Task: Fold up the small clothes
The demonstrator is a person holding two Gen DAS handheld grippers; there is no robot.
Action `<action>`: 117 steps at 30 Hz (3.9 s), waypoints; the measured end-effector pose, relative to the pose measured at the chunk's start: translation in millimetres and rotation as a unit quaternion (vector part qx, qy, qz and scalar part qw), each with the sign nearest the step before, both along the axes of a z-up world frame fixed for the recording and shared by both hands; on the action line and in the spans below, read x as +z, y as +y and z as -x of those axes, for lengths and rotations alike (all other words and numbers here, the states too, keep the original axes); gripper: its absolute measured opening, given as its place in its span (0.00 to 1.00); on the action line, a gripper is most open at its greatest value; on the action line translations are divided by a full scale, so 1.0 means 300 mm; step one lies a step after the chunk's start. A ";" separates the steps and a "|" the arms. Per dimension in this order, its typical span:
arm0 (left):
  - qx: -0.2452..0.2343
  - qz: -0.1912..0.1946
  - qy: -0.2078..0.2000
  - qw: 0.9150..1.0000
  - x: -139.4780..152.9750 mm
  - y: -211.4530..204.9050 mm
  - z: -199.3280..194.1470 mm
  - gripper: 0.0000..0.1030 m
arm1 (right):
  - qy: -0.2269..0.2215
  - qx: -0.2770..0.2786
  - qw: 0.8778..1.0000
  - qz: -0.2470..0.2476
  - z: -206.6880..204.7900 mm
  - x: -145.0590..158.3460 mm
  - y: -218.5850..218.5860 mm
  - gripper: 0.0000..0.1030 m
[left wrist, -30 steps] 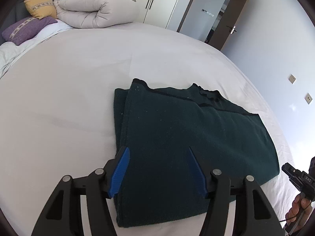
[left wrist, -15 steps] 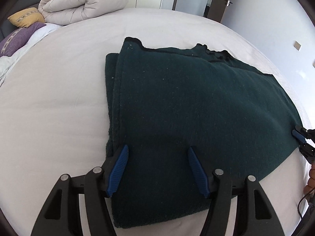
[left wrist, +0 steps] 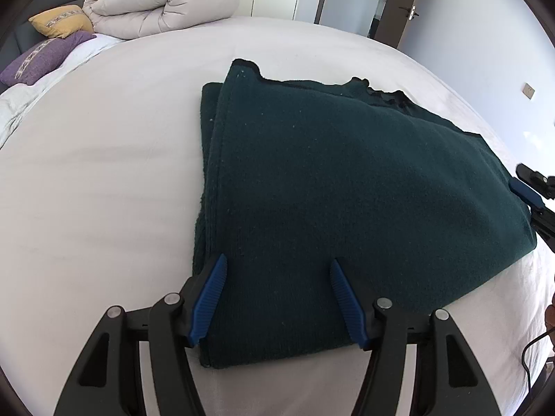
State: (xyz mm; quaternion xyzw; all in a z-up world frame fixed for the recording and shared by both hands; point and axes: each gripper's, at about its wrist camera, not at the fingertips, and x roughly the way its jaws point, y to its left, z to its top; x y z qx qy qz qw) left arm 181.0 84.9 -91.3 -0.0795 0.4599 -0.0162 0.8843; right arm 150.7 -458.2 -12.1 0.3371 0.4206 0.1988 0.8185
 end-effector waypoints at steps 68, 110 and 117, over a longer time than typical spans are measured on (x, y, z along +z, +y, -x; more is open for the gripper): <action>-0.002 -0.012 -0.017 1.000 -0.006 -0.014 0.016 0.63 | 0.057 0.045 0.993 -0.091 -0.253 -0.235 0.283 0.18; 0.095 0.395 0.075 0.911 -0.045 0.333 -0.106 0.76 | -0.021 -0.005 0.997 -0.076 0.094 -0.004 -0.008 0.67; 0.073 0.365 0.088 0.924 -0.037 0.288 -0.152 0.67 | -0.010 0.022 0.996 -0.081 0.046 -0.027 0.068 0.67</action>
